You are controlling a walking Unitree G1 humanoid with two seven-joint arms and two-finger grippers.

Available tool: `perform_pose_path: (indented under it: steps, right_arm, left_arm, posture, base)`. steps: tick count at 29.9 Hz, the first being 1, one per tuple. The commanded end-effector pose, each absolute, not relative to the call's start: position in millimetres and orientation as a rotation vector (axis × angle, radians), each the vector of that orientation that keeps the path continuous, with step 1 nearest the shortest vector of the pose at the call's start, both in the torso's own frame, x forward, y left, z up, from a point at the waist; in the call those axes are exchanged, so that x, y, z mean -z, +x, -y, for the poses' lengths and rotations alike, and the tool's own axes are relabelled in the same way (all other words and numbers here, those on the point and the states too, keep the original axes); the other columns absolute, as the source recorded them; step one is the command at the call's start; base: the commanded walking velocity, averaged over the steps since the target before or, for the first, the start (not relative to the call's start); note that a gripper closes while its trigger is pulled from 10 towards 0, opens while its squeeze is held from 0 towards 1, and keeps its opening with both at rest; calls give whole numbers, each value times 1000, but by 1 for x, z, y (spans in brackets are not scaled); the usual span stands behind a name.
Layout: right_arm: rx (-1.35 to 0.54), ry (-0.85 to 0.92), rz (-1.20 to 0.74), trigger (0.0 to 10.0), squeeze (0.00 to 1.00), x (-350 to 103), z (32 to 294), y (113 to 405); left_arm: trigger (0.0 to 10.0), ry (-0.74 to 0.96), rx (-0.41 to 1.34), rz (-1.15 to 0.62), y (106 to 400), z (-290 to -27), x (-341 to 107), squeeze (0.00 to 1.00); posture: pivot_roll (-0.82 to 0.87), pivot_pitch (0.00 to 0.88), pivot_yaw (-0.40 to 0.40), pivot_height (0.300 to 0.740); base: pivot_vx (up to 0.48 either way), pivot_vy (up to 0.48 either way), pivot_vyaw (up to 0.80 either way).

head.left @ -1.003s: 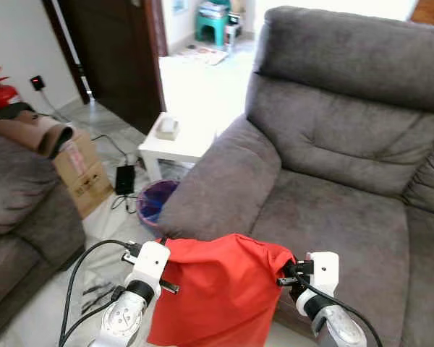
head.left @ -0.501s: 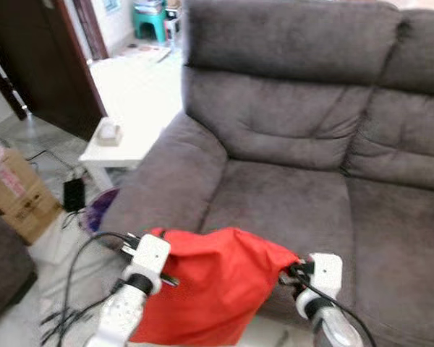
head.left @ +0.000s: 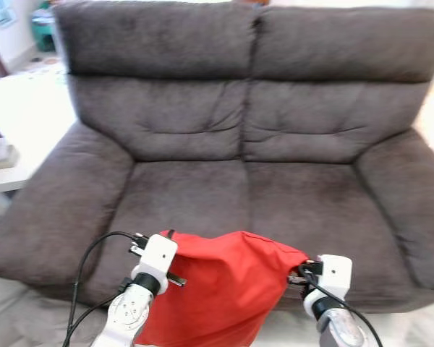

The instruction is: Move the pillow to the sofa from floor

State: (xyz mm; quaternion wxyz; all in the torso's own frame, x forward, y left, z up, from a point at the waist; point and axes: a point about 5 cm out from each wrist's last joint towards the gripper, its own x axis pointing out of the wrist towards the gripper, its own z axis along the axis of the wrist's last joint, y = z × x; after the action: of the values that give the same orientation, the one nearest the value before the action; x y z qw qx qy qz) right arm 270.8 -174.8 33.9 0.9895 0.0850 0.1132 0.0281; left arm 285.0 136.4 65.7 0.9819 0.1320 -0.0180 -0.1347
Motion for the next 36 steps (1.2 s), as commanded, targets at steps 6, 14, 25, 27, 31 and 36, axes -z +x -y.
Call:
perform_pose_path:
  steps: [6, 14, 25, 27, 31, 36]
  right_arm:
    - [-82, 164, -131, 10000, 0, -52, 171, 286]
    - [-93, 137, -111, 10000, 0, -57, 174, 291]
    - [-115, 112, -93, 10000, 0, -59, 173, 293]
    - [-113, 117, -91, 10000, 0, -59, 172, 293]
    - [-116, 124, -85, 10000, 0, -58, 170, 293]
    - [-120, 127, -83, 10000, 0, -58, 168, 293]
  left_arm:
    - [10000, 282, 249, 84, 289, -143, -75, 0]
    - [10000, 275, 232, 93, 291, -145, -79, 0]
    - [10000, 289, 288, 25, 288, -140, -68, 0]
    - [10000, 290, 273, 43, 287, -140, -70, 0]
    - [10000, 261, 252, 59, 287, -142, -73, 0]
    - [10000, 267, 251, 69, 287, -142, -75, 0]
  posture:
    - [-34, 71, 34, 740]
    - [-33, 77, 36, 740]
    - [-29, 81, 38, 740]
    - [-31, 82, 39, 740]
    - [-28, 83, 37, 740]
    - [-27, 82, 36, 740]
  base:
    - [0, -480, 0]
    - [0, -480, 0]
    - [0, -288, 0]
    - [0, 0, 0]
    - [0, 0, 0]
    - [0, 0, 0]
